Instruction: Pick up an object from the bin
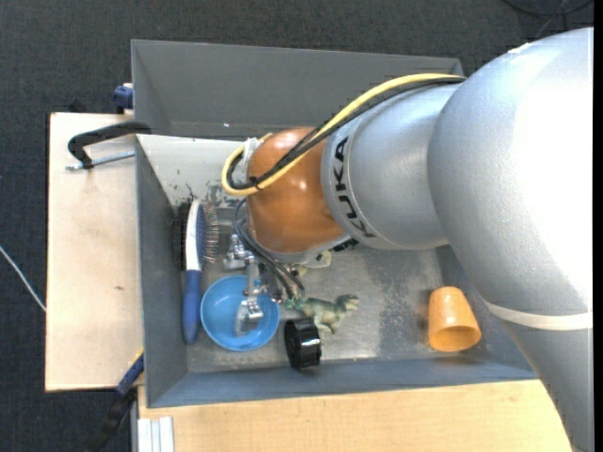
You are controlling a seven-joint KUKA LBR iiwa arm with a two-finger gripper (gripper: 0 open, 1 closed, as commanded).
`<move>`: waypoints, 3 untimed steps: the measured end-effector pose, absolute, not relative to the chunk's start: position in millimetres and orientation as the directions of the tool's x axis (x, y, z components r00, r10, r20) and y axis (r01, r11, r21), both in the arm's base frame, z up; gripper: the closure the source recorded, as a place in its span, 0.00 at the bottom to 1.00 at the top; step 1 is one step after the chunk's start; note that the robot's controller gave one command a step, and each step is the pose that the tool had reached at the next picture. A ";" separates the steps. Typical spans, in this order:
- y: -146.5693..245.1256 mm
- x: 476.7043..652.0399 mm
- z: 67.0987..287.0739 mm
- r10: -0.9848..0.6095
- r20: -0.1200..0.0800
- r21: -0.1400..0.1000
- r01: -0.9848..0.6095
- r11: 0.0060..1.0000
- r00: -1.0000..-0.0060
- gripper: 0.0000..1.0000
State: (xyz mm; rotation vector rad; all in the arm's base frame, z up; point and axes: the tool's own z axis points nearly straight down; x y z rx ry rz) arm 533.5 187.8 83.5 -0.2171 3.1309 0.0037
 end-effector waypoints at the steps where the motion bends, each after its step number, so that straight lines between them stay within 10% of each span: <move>1: 207.9 524.9 75.5 -0.564 -0.011 -0.009 -0.564 0.826 -0.826 0.00; 3: 206.9 527.4 76.9 -0.559 -0.003 0.000 -0.559 0.829 -0.829 0.00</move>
Offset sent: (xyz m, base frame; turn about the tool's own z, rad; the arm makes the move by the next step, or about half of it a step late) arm -0.0151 0.0223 -0.0135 -0.4700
